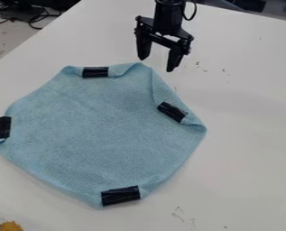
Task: Unfold the cloth to top right
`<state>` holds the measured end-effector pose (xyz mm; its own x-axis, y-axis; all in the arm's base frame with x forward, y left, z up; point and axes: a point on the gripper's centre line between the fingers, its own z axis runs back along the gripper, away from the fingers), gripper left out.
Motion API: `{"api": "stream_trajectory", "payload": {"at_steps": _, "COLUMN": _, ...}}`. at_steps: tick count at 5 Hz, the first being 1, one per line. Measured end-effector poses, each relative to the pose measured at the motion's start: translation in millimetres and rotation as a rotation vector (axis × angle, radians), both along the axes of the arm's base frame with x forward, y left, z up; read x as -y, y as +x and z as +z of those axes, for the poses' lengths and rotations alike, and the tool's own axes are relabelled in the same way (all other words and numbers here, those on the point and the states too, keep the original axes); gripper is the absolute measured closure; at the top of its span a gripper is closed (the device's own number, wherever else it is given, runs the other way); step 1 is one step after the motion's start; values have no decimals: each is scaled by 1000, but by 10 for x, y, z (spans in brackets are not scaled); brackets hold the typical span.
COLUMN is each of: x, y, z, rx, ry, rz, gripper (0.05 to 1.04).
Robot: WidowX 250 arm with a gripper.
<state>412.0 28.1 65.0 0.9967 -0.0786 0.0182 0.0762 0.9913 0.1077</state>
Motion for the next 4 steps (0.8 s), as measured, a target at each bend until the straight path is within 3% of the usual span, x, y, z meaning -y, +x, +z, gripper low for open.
{"api": "stream_trajectory", "payload": {"at_steps": 1, "x": 137, "y": -182, "z": 59, "rx": 7, "ry": -32, "rz": 76, "gripper": 83}}
{"api": "stream_trajectory", "payload": {"at_steps": 4, "x": 410, "y": -589, "z": -289, "rx": -62, "ry": -104, "rz": 230, "gripper": 83}}
